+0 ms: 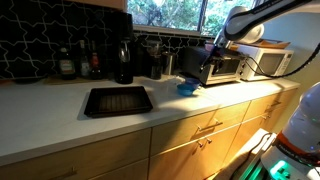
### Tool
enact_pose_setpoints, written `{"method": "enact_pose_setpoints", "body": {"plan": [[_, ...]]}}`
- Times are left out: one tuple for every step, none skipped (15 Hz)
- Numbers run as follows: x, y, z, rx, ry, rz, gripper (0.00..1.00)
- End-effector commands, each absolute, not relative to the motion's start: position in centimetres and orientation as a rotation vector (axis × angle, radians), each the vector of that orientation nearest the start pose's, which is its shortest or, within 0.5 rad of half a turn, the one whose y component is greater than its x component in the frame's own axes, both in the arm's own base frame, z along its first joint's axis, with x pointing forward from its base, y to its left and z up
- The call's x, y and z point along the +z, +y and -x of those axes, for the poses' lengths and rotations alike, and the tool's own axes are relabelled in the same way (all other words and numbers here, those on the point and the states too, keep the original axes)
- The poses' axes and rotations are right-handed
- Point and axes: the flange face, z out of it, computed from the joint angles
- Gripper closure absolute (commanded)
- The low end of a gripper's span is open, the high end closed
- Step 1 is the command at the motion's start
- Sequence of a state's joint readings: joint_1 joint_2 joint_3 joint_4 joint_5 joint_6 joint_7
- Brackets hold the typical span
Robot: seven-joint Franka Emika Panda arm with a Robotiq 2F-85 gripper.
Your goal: Put the purple bowl onto the microwave
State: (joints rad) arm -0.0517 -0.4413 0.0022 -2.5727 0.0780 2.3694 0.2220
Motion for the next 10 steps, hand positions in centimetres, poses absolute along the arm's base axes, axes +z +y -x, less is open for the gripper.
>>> {"method": "enact_pose_setpoints", "body": {"plan": [[43.4, -2.9, -42.4, -0.327, 0.566, 2.987, 0.0], [43.2, -3.3, -42.7, -0.315, 0.606, 2.976, 0.0], [42.8, -3.7, -43.1, -0.308, 0.638, 2.965, 0.0], [42.4, -3.8, -43.4, -0.284, 0.674, 2.946, 0.0], [41.8, -3.9, -43.7, -0.244, 0.738, 2.929, 0.0], [41.3, -3.9, -44.0, -0.209, 0.801, 2.912, 0.0], [40.6, -3.9, -44.3, -0.189, 0.857, 2.897, 0.0], [40.1, -3.9, -44.5, -0.164, 0.908, 2.878, 0.0], [39.5, -4.0, -44.7, -0.165, 0.967, 2.852, 0.0], [39.2, -4.1, -44.9, -0.168, 1.009, 2.826, 0.0]]}}
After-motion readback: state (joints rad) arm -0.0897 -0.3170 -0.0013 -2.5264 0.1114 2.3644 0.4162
